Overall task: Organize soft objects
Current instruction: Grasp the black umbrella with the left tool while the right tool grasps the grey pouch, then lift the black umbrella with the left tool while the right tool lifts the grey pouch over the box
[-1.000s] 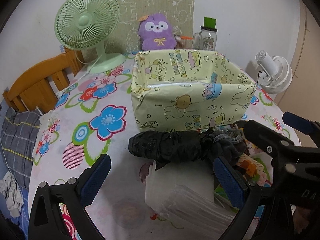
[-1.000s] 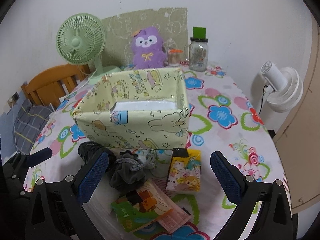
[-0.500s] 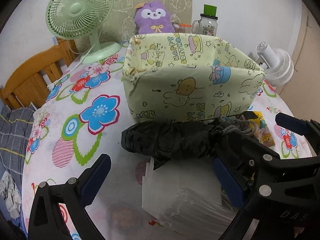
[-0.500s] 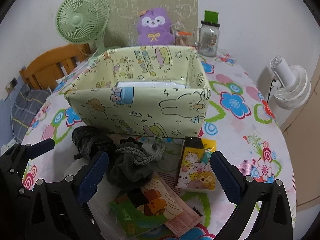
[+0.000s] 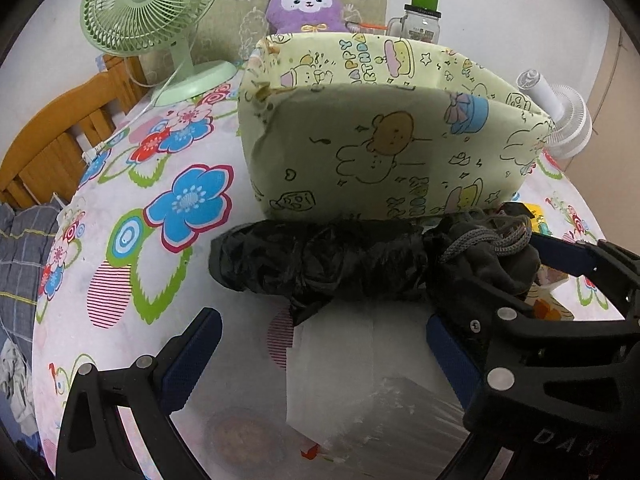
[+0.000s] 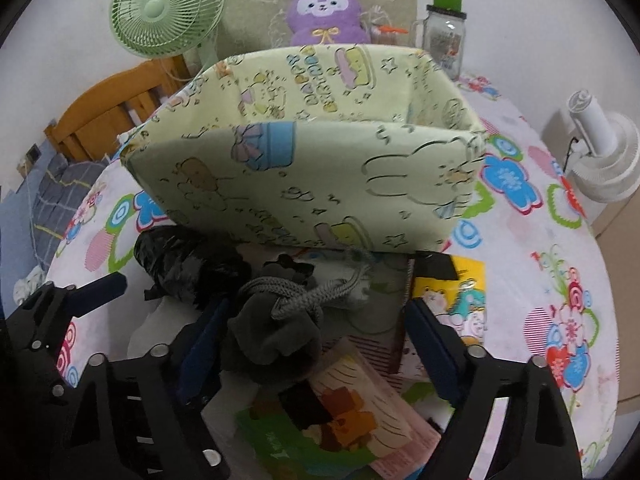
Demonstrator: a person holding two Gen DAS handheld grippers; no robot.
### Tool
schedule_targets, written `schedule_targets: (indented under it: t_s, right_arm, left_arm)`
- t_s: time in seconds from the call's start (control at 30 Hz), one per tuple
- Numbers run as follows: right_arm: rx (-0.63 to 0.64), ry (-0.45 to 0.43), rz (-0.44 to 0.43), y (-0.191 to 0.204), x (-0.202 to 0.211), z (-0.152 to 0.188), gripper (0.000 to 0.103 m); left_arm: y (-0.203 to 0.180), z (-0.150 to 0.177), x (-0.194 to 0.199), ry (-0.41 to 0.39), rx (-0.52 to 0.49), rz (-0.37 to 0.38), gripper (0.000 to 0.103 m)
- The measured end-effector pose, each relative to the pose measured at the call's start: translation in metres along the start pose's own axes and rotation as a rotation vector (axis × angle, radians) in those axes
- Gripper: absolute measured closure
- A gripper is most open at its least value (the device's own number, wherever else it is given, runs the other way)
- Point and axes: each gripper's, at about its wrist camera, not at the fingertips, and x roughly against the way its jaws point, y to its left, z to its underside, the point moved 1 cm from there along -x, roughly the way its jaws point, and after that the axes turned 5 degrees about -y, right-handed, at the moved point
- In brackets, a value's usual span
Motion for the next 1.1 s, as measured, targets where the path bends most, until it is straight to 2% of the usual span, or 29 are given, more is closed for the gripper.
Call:
schedule_targets:
  t_s: [0.07, 0.23, 0.4, 0.63, 1.1]
  right_arm:
    - [0.001, 0.005, -0.016, 0.002, -0.002, 0.000, 0.023]
    - [-0.004, 0.014, -0.058, 0.005, -0.003, 0.000, 0.043]
    - [-0.009, 0.002, -0.056, 0.003, 0.001, -0.002, 0.056]
    - [-0.027, -0.024, -0.018, -0.002, 0.006, -0.005, 0.058]
    - [-0.050, -0.017, 0.001, -0.007, 0.003, -0.006, 0.059]
  left_arm:
    - [0.001, 0.000, 0.000, 0.000, 0.000, 0.003, 0.000]
    - [0.002, -0.004, -0.001, -0.004, -0.002, 0.002, 0.000]
    - [0.006, -0.008, -0.001, -0.012, 0.008, -0.006, 0.000]
    - [0.003, -0.015, -0.005, -0.021, -0.013, 0.003, 0.000]
    - [0.002, -0.021, -0.024, -0.018, -0.032, -0.001, 0.002]
